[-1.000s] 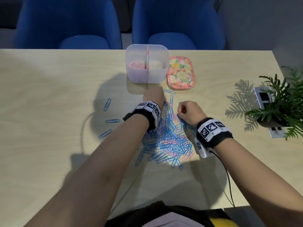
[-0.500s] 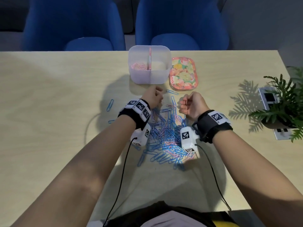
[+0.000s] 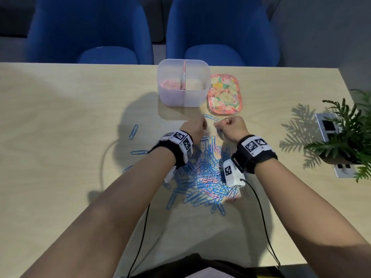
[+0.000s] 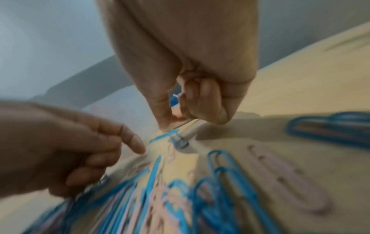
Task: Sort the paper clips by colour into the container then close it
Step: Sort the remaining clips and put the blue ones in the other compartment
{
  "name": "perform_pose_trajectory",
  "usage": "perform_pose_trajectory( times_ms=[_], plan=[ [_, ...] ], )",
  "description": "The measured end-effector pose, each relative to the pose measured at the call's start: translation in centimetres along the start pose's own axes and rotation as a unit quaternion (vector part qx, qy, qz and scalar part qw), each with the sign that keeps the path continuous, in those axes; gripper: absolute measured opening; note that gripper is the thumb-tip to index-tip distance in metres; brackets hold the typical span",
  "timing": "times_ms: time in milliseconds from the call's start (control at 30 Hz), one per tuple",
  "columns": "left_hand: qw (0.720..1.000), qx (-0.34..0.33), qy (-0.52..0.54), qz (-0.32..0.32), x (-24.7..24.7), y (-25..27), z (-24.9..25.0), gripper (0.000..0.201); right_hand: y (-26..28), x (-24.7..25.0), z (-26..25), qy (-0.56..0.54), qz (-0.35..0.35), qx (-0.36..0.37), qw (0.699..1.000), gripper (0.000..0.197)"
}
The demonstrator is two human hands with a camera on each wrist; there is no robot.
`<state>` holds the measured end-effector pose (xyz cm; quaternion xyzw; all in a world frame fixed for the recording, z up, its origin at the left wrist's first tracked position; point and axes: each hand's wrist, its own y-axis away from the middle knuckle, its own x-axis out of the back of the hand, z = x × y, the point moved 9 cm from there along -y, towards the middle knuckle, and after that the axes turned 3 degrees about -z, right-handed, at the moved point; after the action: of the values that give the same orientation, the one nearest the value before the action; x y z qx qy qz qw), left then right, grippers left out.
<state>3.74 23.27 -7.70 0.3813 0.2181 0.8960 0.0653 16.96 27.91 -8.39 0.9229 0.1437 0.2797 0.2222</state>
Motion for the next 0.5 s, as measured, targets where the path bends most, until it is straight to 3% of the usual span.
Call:
perform_pose_trajectory(
  times_ms=[100,167,233,300,400,500],
  plan=[
    [0.997,-0.046,-0.055,0.009,0.1,0.0,1.4,0.02,0.1,1.7,1.0,-0.035,0.036,0.0,0.999,0.027],
    [0.991,-0.064,-0.118,0.006,-0.1,0.1,2.4,0.019,0.2,1.9,0.7,0.058,0.043,0.01,0.997,0.019],
    [0.981,-0.065,-0.181,-0.007,-0.5,0.0,2.8,0.022,0.5,1.4,0.3,0.167,0.043,-0.001,0.985,0.024],
    [0.976,-0.061,-0.206,-0.009,-0.4,0.2,2.8,0.023,0.8,1.0,-0.4,0.207,0.058,-0.004,0.977,0.024],
    [0.982,-0.05,-0.182,-0.014,0.0,0.6,1.6,0.025,1.7,1.3,-1.7,0.206,0.109,0.011,0.972,0.018],
    [0.998,-0.036,-0.047,0.019,2.1,0.9,0.2,0.019,2.7,1.2,-2.0,0.233,0.129,0.021,0.964,0.021]
  ],
)
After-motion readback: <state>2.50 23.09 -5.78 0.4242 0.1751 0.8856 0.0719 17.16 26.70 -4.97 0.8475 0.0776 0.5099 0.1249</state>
